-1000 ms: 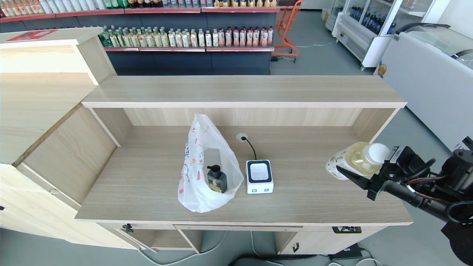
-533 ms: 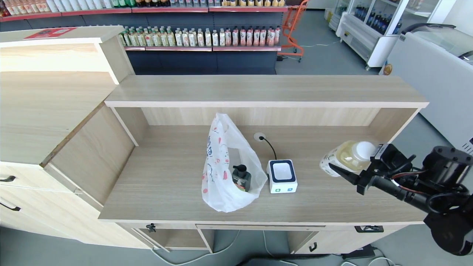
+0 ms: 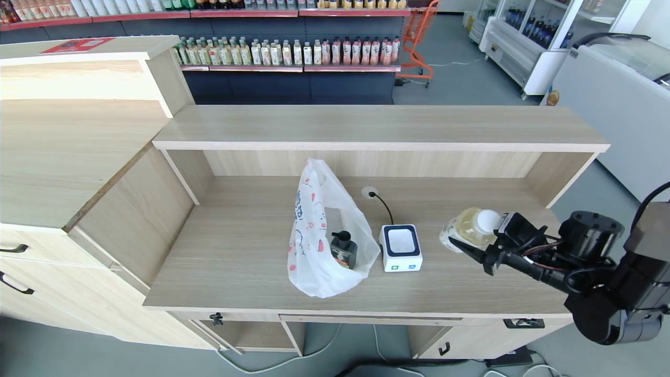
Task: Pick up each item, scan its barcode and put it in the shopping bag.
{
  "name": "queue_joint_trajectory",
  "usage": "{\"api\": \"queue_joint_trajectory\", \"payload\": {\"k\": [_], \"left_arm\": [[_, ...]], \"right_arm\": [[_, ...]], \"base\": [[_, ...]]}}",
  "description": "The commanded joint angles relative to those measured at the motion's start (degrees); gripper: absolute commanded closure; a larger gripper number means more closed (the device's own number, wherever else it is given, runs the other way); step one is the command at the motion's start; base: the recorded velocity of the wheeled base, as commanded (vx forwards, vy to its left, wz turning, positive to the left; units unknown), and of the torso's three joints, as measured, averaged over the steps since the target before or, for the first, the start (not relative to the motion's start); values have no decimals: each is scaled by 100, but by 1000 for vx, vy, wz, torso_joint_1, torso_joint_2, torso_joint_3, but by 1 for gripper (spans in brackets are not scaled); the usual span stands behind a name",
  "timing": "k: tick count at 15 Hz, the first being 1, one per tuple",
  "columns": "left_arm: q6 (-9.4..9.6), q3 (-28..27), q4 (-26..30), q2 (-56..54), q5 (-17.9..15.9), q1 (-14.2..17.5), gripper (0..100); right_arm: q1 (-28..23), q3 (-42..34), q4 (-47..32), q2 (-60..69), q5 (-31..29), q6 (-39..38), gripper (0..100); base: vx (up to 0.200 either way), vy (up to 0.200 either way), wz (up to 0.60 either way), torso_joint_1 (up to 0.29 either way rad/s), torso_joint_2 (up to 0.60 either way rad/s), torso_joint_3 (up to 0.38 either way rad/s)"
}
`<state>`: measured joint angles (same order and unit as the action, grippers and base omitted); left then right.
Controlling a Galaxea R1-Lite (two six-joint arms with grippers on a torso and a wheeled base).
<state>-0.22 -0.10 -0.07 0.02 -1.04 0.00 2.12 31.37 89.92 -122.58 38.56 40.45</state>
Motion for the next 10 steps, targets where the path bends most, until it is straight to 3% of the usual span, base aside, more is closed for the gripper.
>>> {"api": "queue_joint_trajectory", "payload": {"k": [1, 10], "left_arm": [[-4, 1, -1, -2, -2, 0, 0], [-4, 1, -1, -2, -2, 0, 0]], "right_arm": [[-19, 282, 8, -478, 249, 183, 100], [412, 2031, 8, -1691, 776, 253, 100]], "base": [[0, 0, 0, 0, 0, 0], [0, 0, 0, 0, 0, 0]]}}
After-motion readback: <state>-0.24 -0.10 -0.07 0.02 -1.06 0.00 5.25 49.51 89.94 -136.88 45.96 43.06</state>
